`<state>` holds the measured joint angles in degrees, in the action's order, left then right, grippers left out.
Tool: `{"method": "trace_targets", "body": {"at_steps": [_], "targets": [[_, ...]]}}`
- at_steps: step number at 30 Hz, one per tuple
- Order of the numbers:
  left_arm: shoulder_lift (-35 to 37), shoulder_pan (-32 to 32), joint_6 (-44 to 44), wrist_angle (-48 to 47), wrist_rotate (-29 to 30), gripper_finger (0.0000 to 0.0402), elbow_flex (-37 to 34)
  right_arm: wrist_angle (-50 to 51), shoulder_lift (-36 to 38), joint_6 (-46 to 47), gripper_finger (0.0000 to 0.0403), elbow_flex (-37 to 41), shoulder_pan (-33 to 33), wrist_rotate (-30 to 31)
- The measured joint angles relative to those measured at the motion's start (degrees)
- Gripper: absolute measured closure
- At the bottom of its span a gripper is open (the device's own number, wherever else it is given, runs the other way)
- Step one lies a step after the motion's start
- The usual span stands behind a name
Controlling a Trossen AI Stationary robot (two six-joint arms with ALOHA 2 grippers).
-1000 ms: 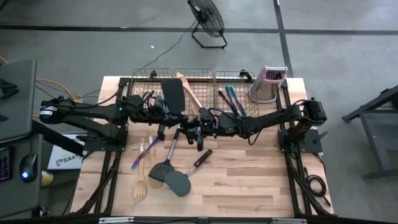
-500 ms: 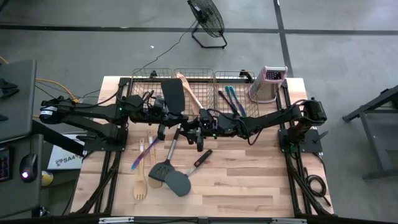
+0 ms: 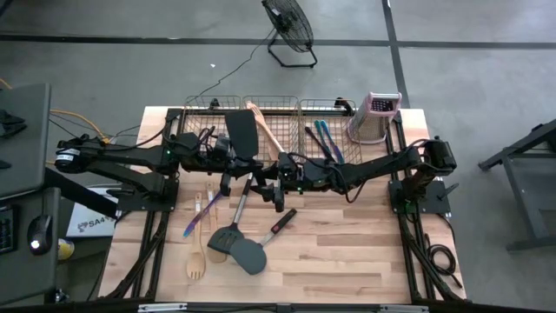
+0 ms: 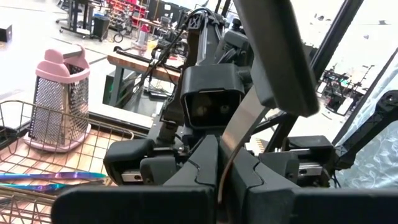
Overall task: Pick & Place Kitchen Items
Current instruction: Put the black spatula into the left wire basket
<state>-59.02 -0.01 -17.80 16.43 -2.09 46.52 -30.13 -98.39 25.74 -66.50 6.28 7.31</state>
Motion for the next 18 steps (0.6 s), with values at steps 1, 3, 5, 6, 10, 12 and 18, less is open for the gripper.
{"method": "trace_targets", "body": {"at_steps": [1, 3, 5, 6, 10, 12, 18], "targets": [[0.02, 0.0, 0.0, -0.02, 0.05, 0.0401, 0.0, -0.01, 0.02, -0.02, 0.0166, 0.0, 0.0, 0.0], [0.03, 0.0, 0.0, -0.02, 0.13, 0.0401, 0.0, 0.09, 0.02, -0.02, 0.0166, 0.0, 0.0, 0.0], [0.38, 0.0, 0.0, -0.42, 0.23, 0.0401, 0.0, 0.61, 0.02, -0.03, 0.0167, 0.0, 0.0, 0.0], [0.61, 0.0, 0.04, -0.79, 0.42, 0.0401, 0.0, 1.28, 0.12, -0.04, 0.0167, 0.0, 0.0, 0.0], [2.66, 0.0, 0.95, -3.64, 2.55, 0.0401, 0.0, 6.94, 1.4, -0.04, 0.0167, -0.02, 0.0, 0.0], [3.78, 0.0, 1.05, -5.13, 3.74, 0.0401, 0.0, 10.49, 2.54, -0.04, 0.0167, -0.02, 0.0, 0.02], [7.15, 0.0, 1.07, -10.84, 10.67, 0.0401, 0.0, 16.29, 5.44, -0.01, 0.0167, -0.02, -0.02, 0.29]]}}
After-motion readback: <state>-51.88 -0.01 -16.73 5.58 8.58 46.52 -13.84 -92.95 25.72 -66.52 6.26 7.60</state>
